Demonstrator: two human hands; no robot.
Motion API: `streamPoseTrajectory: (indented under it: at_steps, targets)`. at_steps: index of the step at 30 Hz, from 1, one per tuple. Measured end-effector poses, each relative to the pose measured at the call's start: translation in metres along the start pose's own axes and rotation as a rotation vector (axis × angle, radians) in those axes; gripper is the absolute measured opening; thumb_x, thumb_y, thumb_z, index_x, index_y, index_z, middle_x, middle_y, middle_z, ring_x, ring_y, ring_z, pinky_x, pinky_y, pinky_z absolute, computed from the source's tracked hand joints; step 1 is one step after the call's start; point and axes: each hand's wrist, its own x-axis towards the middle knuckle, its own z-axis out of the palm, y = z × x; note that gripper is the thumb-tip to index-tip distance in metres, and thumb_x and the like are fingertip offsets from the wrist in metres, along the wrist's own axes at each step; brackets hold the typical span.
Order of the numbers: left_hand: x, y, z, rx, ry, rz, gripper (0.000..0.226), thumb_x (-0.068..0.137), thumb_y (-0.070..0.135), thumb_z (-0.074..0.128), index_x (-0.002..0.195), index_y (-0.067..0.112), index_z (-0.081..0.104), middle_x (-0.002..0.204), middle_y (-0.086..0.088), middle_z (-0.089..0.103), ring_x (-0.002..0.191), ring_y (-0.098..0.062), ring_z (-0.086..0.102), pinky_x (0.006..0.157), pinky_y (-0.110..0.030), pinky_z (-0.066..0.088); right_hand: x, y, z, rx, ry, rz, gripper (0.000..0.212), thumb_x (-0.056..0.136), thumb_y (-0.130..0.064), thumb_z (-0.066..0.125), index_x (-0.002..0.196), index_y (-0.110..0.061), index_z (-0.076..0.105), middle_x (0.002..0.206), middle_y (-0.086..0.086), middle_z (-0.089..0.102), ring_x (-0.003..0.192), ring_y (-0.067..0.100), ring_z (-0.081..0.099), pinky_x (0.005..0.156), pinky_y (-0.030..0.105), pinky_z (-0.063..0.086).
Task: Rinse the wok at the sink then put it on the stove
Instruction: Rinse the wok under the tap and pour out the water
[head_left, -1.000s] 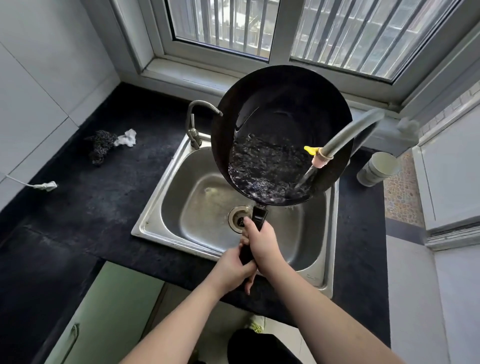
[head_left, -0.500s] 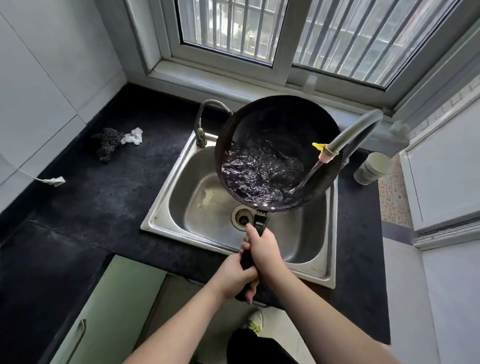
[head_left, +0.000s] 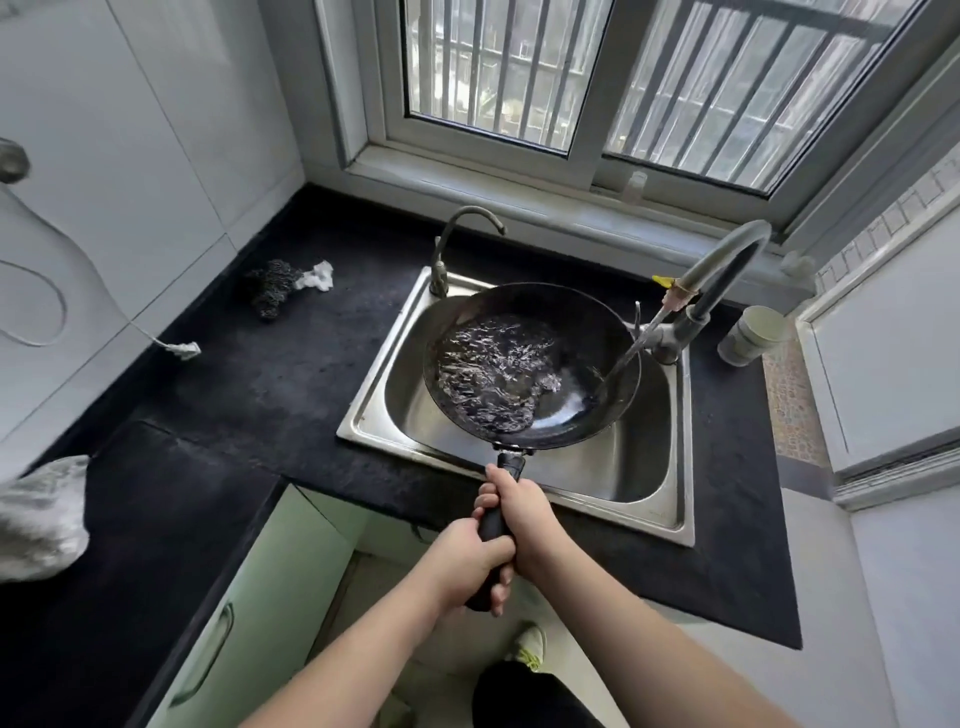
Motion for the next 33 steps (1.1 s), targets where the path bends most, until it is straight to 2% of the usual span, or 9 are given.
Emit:
streamPoseTrajectory:
  at_steps: [4, 7, 11, 17, 20, 22, 24, 28, 33]
  targets:
    - [-0.012, 0.014, -0.003, 0.055, 0.063, -0.034, 0.015, 0.084, -0.004, 0.046, 0.07, 0.001, 0.049, 0.046, -0.008, 0.051, 0.032, -0.017, 0.046, 0.035, -0.023, 0.042, -0.004, 0.001, 0.009, 0.328, -0.103, 0.187, 0.034, 0.099, -0.017, 0.045, 0.067, -0.015, 0.037, 0.045, -0.008, 0.038, 0.031, 0.003, 0.037, 0.035, 0.017, 0.036]
    - [-0.014, 0.02, 0.0, 0.093, 0.116, -0.064, 0.006, 0.084, -0.002, 0.048, 0.079, 0.002, 0.05, 0.047, -0.008, 0.051, 0.031, -0.016, 0.047, 0.035, -0.023, 0.043, -0.001, 0.005, 0.007, 0.486, -0.187, 0.262, 0.04, 0.099, -0.019, 0.045, 0.059, -0.014, 0.04, 0.044, -0.008, 0.037, 0.031, 0.003, 0.038, 0.035, 0.016, 0.036]
    - [-0.013, 0.027, 0.008, 0.135, 0.171, -0.09, 0.006, 0.084, -0.001, 0.05, 0.089, 0.003, 0.05, 0.05, -0.008, 0.051, 0.03, -0.014, 0.047, 0.035, -0.023, 0.044, 0.008, 0.006, -0.001, 0.56, -0.299, 0.355, 0.045, 0.092, -0.021, 0.051, 0.048, -0.013, 0.043, 0.041, -0.008, 0.037, 0.032, 0.004, 0.04, 0.039, 0.018, 0.038]
    - [0.0, 0.035, 0.02, 0.331, 0.198, -0.114, 0.015, 0.086, 0.003, 0.052, 0.101, -0.001, 0.051, 0.055, -0.012, 0.053, 0.031, -0.018, 0.048, 0.037, -0.028, 0.048, 0.014, -0.007, -0.015, 0.667, -0.386, 0.399, 0.038, 0.082, -0.017, 0.054, 0.047, -0.014, 0.042, 0.038, -0.007, 0.036, 0.03, 0.005, 0.039, 0.036, 0.019, 0.039]
    - [0.005, 0.035, 0.028, 0.4, 0.225, -0.097, 0.015, 0.084, 0.004, 0.052, 0.098, -0.001, 0.05, 0.054, -0.012, 0.055, 0.031, -0.019, 0.049, 0.038, -0.032, 0.049, 0.018, -0.015, -0.022, 0.585, -0.392, 0.384, 0.037, 0.081, -0.019, 0.055, 0.046, -0.014, 0.044, 0.037, -0.009, 0.034, 0.031, 0.003, 0.035, 0.038, 0.017, 0.036]
    - [0.005, 0.035, 0.035, 0.447, 0.241, -0.076, 0.007, 0.083, 0.005, 0.051, 0.086, -0.002, 0.051, 0.053, -0.011, 0.056, 0.03, -0.018, 0.051, 0.037, -0.031, 0.049, 0.021, -0.019, -0.027, 0.529, -0.394, 0.392, 0.038, 0.08, -0.021, 0.054, 0.044, -0.016, 0.042, 0.036, -0.01, 0.032, 0.031, 0.004, 0.033, 0.039, 0.017, 0.035]
    - [0.004, 0.033, 0.042, 0.506, 0.264, -0.049, 0.01, 0.084, 0.008, 0.051, 0.076, 0.003, 0.05, 0.052, -0.01, 0.058, 0.03, -0.017, 0.053, 0.036, -0.028, 0.047, 0.022, -0.024, -0.031, 0.475, -0.415, 0.401, 0.039, 0.08, -0.023, 0.053, 0.043, -0.017, 0.04, 0.035, -0.01, 0.03, 0.029, 0.004, 0.032, 0.039, 0.017, 0.034]
    - [0.006, 0.025, 0.049, 0.642, 0.313, 0.012, 0.018, 0.087, 0.017, 0.051, 0.072, 0.006, 0.053, 0.05, -0.009, 0.061, 0.029, -0.012, 0.053, 0.035, -0.02, 0.043, 0.022, -0.031, -0.036, 0.38, -0.444, 0.401, 0.04, 0.082, -0.024, 0.053, 0.047, -0.019, 0.036, 0.033, -0.01, 0.031, 0.026, 0.005, 0.032, 0.035, 0.019, 0.036]
    - [0.013, 0.01, 0.056, 0.638, 0.355, 0.078, 0.022, 0.088, 0.021, 0.053, 0.071, 0.008, 0.05, 0.045, -0.007, 0.061, 0.031, -0.014, 0.054, 0.037, -0.02, 0.044, 0.026, -0.035, -0.041, 0.229, -0.399, 0.333, 0.047, 0.095, -0.027, 0.051, 0.05, -0.018, 0.042, 0.038, -0.011, 0.029, 0.027, 0.002, 0.028, 0.035, 0.019, 0.032]
